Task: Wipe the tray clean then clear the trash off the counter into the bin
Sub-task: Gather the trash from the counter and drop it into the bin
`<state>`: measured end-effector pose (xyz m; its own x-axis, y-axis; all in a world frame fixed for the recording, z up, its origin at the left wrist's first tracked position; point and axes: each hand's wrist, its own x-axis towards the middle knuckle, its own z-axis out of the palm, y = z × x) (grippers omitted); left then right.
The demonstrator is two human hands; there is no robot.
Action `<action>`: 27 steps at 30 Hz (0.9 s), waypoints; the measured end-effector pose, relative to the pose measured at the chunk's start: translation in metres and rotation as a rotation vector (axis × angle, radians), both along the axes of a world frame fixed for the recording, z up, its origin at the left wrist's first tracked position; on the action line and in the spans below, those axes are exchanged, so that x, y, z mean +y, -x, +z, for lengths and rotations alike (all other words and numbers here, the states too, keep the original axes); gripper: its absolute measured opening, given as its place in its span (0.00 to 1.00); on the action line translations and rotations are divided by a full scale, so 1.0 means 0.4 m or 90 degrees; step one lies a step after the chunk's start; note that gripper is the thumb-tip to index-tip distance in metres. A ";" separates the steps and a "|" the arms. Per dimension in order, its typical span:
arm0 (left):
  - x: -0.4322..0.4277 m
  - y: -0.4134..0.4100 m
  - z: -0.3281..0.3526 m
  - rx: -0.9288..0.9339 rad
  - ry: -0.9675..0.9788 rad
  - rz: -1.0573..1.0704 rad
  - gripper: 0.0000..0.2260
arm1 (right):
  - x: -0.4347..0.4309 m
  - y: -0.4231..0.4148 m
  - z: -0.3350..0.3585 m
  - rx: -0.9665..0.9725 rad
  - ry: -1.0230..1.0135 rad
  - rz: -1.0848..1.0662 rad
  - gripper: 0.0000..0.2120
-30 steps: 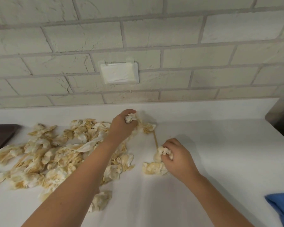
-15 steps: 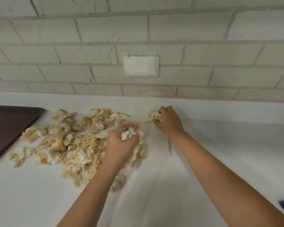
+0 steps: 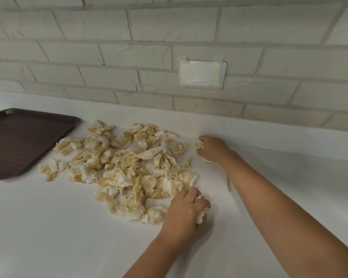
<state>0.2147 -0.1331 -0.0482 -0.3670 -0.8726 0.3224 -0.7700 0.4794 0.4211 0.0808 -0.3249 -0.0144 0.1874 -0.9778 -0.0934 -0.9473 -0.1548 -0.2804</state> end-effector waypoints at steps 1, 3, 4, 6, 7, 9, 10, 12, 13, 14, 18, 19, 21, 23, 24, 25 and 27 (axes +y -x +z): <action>0.004 -0.001 0.001 -0.010 0.013 -0.014 0.08 | 0.002 -0.002 -0.002 0.007 0.011 -0.012 0.23; 0.008 -0.002 -0.001 -0.013 0.027 -0.029 0.08 | 0.017 -0.003 -0.005 0.013 0.038 -0.032 0.21; 0.005 -0.002 -0.005 -0.021 0.039 -0.024 0.09 | 0.035 -0.003 -0.006 0.010 0.041 -0.037 0.21; -0.006 0.000 -0.019 -0.050 0.069 -0.002 0.10 | 0.091 -0.002 -0.004 0.001 0.026 -0.038 0.21; -0.010 0.002 -0.024 -0.061 0.081 0.007 0.10 | 0.128 0.003 0.000 -0.010 0.022 -0.032 0.20; -0.016 0.006 -0.028 -0.082 0.094 0.015 0.10 | 0.217 0.024 0.018 -0.081 0.043 -0.050 0.18; -0.015 0.008 -0.026 -0.096 0.093 0.017 0.11 | 0.269 0.040 0.033 -0.148 0.058 -0.089 0.16; -0.006 0.016 -0.012 -0.121 0.088 0.031 0.09 | 0.390 0.078 0.065 -0.316 0.095 -0.200 0.11; 0.002 0.021 -0.004 -0.132 0.081 0.044 0.07 | 0.456 0.097 0.078 -0.401 0.102 -0.255 0.09; 0.011 0.027 0.002 -0.133 0.077 0.059 0.07 | 0.520 0.113 0.088 -0.482 0.093 -0.302 0.08; 0.100 0.051 0.018 -0.104 0.036 0.057 0.07 | 0.764 0.134 0.112 -0.696 0.029 -0.422 0.08; 0.135 0.057 0.022 -0.090 -0.001 0.055 0.08 | 0.819 0.134 0.117 -0.738 0.018 -0.451 0.07; 0.210 0.067 0.032 -0.029 -0.076 0.035 0.09 | 0.923 0.136 0.123 -0.818 -0.001 -0.516 0.05; 0.292 0.086 0.060 0.084 -0.196 0.011 0.06 | 1.020 0.144 0.121 -0.883 -0.008 -0.574 0.05; 0.334 0.101 0.080 0.165 -0.266 -0.004 0.06 | 1.067 0.150 0.117 -0.917 0.003 -0.602 0.06; 0.373 0.118 0.103 0.256 -0.341 -0.006 0.06 | 1.112 0.160 0.112 -0.952 0.022 -0.626 0.08; 0.456 0.157 0.154 0.437 -0.509 0.000 0.06 | 1.214 0.182 0.104 -1.029 0.055 -0.660 0.13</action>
